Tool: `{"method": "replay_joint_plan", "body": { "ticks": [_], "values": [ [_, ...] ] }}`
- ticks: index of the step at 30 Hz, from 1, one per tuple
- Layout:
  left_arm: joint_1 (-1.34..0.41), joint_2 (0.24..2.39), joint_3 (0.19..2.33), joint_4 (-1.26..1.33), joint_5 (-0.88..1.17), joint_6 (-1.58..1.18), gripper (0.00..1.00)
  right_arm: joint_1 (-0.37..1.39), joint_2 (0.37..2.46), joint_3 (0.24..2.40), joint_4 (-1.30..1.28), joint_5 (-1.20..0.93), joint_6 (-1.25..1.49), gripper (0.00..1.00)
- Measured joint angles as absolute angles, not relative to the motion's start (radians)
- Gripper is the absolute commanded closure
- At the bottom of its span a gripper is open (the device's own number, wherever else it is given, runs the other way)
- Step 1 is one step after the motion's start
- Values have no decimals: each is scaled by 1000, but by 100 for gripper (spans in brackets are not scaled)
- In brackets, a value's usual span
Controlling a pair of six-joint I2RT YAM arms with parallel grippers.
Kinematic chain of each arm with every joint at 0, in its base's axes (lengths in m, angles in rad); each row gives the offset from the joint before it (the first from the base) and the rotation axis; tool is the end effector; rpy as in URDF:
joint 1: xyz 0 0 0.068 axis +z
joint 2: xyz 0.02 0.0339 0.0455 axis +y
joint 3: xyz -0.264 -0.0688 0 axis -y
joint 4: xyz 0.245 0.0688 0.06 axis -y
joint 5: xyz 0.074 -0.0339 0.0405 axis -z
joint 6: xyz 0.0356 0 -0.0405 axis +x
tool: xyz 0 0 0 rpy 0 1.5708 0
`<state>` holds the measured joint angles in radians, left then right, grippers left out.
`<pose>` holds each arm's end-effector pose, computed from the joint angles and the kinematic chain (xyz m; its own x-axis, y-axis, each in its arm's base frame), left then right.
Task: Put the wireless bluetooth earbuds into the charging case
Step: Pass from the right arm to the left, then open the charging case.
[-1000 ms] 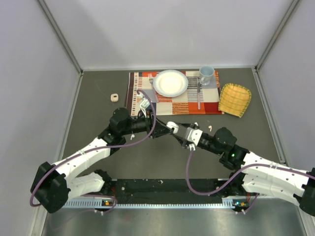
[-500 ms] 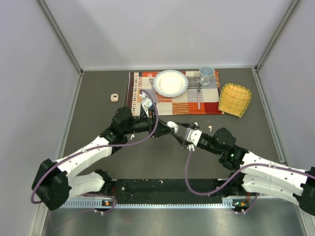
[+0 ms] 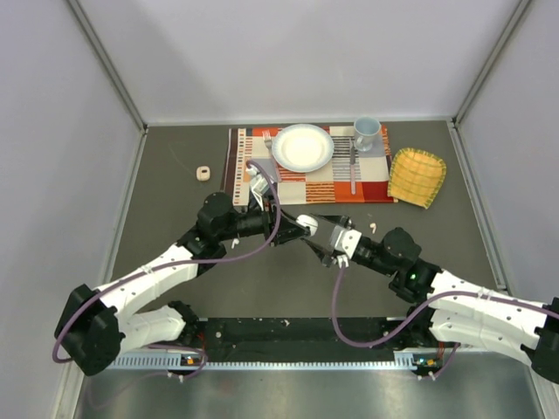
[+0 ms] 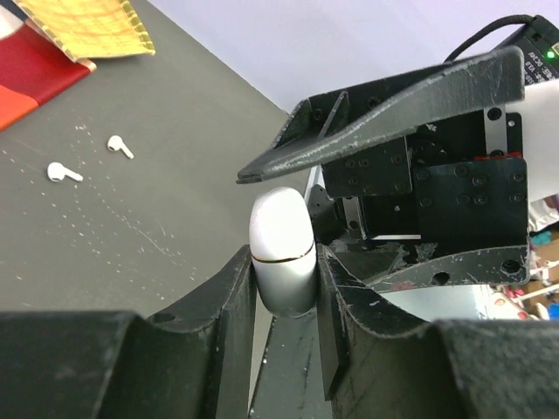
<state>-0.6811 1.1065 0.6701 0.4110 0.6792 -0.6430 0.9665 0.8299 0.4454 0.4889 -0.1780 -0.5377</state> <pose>0.1808 -0.1753 0.2978 -0.6021 -0.1126 -0.7905 0.7707 0.1769 -0.6122 0.1084 0.1681 0.2834 0.5169 -0.1385 -0.8448 -0.7512 0.3998 -0.5252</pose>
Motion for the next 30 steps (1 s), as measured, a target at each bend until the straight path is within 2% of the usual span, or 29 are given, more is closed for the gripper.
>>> {"method": "replay_joint_plan", "body": {
  "ticks": [3,10,19,24,30],
  "values": [
    [-685,1081,645,445,659,-608,100,967,823,445,491,-179,-495,17],
    [-688,985,544,548,595,-549,100,967,792,445,490,-158,-413,1],
    [-693,886,419,667,490,-459,100,967,731,480,461,57,-230,1],
    [-703,846,376,710,455,-384,100,952,760,648,288,183,-106,1],
    [-739,820,280,842,393,-302,100,831,862,869,73,160,107,1]
  ]
}}
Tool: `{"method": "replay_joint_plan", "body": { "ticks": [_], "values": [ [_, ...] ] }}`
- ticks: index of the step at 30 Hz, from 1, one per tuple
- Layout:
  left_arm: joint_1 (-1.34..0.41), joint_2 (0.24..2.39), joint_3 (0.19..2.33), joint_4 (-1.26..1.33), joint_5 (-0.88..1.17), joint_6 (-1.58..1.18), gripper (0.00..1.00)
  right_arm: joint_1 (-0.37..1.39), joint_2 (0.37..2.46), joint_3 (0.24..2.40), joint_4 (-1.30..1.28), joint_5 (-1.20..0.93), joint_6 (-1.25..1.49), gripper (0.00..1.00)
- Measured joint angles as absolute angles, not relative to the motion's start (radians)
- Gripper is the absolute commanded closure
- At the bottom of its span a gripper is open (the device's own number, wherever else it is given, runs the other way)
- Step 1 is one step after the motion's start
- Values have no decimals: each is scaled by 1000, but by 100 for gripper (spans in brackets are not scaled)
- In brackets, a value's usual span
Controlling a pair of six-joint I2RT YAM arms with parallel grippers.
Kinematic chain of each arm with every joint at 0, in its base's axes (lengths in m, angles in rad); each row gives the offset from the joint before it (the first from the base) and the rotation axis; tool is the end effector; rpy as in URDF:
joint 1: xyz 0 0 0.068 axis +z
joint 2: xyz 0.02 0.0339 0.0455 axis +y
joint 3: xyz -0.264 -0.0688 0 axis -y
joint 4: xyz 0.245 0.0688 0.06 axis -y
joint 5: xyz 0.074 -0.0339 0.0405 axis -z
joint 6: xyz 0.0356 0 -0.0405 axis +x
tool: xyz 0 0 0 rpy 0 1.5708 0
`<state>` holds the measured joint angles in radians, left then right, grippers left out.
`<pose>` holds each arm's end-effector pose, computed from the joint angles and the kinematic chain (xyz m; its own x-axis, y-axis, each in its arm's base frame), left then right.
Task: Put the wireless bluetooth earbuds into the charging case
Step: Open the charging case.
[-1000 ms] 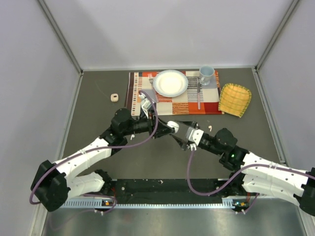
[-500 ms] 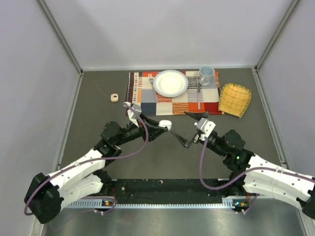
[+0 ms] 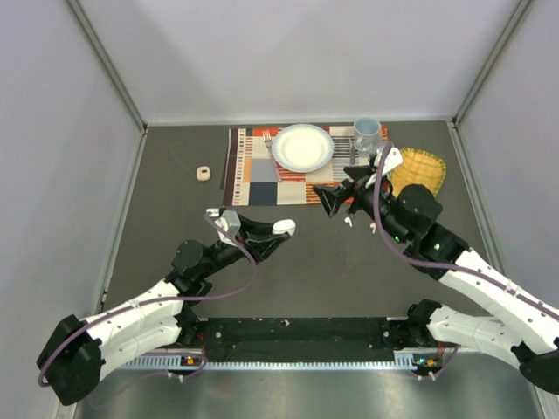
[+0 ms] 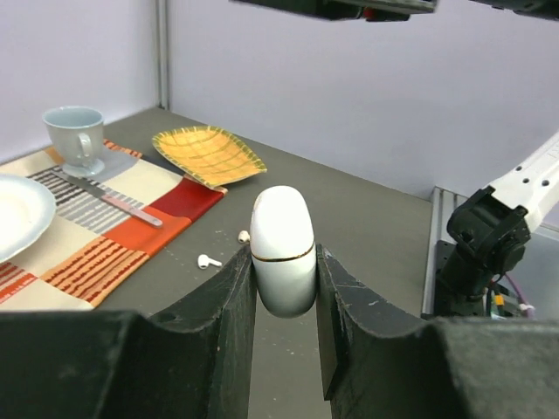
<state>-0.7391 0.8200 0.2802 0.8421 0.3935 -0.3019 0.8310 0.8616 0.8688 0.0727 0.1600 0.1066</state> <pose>0.1260 -0.1333 0.2639 -0.0553 -0.3211 -0.9454 0.9177 0.3567 -0.1749 0.1400 0.1450 0.3843 -0.0127 0.1419 -0.9898 -0.6243 0.7721 0.1187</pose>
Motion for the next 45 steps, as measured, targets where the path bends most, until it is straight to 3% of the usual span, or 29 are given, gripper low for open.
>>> {"method": "replay_joint_plan", "body": {
  "ticks": [5,14,38,45],
  "values": [
    [-757,787,243,889,339,-242,100,735,961,941,-52,34,284,1],
    [-767,714,170,980,297,-163,100,722,1083,978,-170,-187,467,1],
    [-788,921,133,1252,403,-58,100,719,950,968,-187,-308,590,1],
    [-794,948,131,1265,414,-67,100,719,952,956,-175,-372,601,6]
  ]
}}
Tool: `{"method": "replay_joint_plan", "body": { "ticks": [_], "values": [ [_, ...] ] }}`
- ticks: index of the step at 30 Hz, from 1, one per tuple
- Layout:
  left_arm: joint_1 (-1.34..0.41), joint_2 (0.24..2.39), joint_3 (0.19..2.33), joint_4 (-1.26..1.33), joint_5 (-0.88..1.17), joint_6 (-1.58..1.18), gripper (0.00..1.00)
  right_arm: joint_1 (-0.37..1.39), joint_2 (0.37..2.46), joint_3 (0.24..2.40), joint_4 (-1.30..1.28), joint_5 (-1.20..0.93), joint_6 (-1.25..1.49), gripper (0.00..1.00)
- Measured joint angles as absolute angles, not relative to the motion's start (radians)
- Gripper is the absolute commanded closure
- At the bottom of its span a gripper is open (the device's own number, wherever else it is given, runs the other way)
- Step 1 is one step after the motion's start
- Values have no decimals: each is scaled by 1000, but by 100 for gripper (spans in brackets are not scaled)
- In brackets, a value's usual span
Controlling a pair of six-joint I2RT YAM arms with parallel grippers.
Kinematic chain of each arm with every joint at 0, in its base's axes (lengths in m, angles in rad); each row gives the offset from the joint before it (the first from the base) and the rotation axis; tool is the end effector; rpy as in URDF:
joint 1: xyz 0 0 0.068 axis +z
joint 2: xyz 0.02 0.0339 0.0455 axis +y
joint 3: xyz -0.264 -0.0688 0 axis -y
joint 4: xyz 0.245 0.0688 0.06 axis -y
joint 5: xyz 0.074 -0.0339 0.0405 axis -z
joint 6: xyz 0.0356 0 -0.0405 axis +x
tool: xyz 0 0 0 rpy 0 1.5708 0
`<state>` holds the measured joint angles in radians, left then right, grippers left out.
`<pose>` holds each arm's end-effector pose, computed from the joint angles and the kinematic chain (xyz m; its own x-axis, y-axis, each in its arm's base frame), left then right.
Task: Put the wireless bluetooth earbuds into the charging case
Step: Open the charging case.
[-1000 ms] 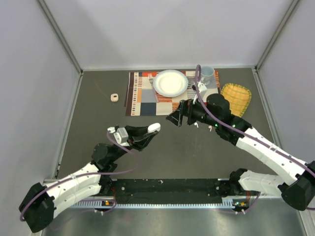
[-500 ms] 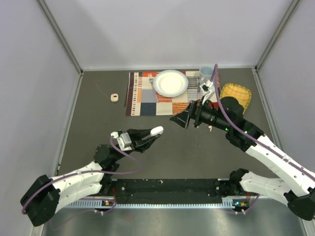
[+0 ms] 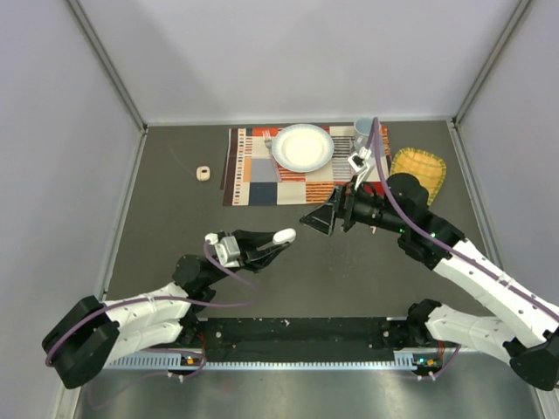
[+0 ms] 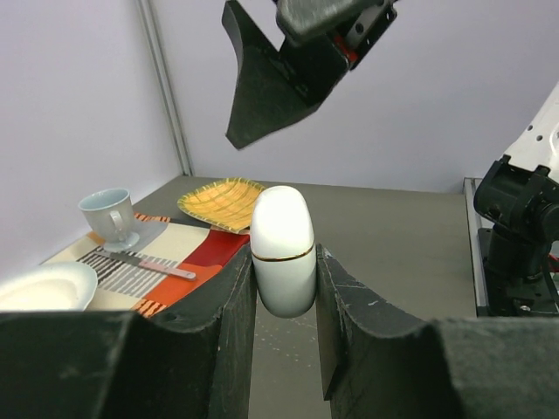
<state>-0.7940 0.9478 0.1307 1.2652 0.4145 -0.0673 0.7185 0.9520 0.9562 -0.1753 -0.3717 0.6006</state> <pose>0.1114 -0.1337 0.2365 0.2420 -0.3340 -0.9110 0.9256 0.3611 0.1135 0.1550 0.1527 0.3713 -0.6046 0.1708 -0.7780 -0.6558 0.4476 0.6079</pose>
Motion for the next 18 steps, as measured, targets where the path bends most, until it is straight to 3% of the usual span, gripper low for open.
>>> {"method": "replay_joint_plan", "body": {
  "ticks": [18],
  "values": [
    [-795,971,148,1283,414,-117,100,776,1026,890,-171,-501,526,9]
  ]
}}
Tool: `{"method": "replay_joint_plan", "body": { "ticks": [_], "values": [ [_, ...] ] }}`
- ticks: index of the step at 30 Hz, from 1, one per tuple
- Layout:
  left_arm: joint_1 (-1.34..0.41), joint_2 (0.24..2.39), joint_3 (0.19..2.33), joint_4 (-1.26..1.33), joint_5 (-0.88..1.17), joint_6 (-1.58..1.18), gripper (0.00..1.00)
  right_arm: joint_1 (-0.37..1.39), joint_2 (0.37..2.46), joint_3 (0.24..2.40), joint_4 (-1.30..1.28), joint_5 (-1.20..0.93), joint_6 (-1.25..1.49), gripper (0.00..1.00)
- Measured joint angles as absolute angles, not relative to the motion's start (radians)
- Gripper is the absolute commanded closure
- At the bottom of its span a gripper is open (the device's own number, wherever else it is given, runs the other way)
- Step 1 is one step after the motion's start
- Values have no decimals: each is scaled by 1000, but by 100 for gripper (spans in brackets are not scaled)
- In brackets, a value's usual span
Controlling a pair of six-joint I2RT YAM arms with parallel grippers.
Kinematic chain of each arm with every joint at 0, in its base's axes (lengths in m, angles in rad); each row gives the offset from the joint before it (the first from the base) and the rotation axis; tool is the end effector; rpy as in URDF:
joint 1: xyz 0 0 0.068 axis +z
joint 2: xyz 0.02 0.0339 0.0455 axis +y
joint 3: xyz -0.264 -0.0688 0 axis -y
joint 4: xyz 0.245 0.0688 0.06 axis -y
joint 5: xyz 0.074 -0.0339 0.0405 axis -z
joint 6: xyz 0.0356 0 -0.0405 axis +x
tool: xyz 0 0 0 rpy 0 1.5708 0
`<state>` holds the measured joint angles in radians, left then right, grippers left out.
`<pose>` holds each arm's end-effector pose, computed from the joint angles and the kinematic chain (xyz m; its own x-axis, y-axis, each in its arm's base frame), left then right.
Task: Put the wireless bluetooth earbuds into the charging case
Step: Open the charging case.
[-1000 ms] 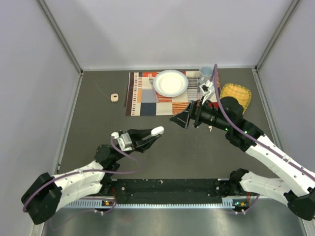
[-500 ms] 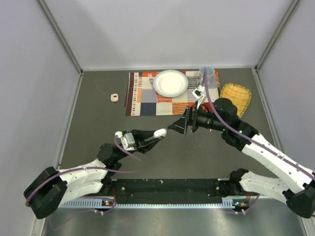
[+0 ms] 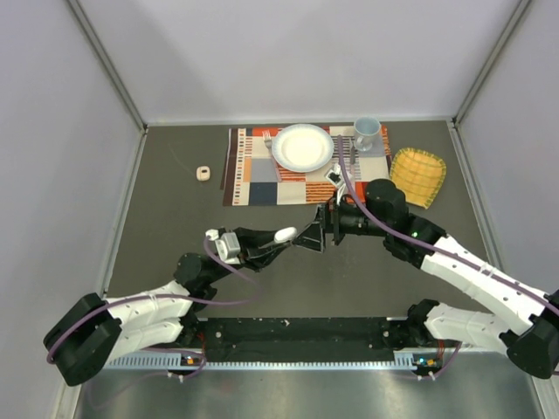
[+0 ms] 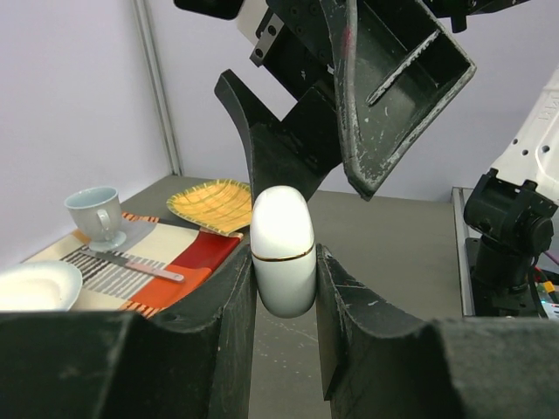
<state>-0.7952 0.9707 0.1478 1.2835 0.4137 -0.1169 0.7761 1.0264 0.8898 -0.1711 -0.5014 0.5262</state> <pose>0.1137 -0.1364 0.2399 0.2034 -0.3600 -0.9105 0.9360 0.3443 0.0730 0.1553 0.1764 0.3335 -0.6596 -0.0303 -0.7510 -0.7053 0.3702 0.6045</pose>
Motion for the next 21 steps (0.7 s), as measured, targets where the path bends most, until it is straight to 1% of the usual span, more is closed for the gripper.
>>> {"method": "replay_joint_plan", "body": {
  "ticks": [21],
  "values": [
    [-791,1012,149,1272,446,-170,100,779,1076,890,-172,-424,505,9]
  ]
}}
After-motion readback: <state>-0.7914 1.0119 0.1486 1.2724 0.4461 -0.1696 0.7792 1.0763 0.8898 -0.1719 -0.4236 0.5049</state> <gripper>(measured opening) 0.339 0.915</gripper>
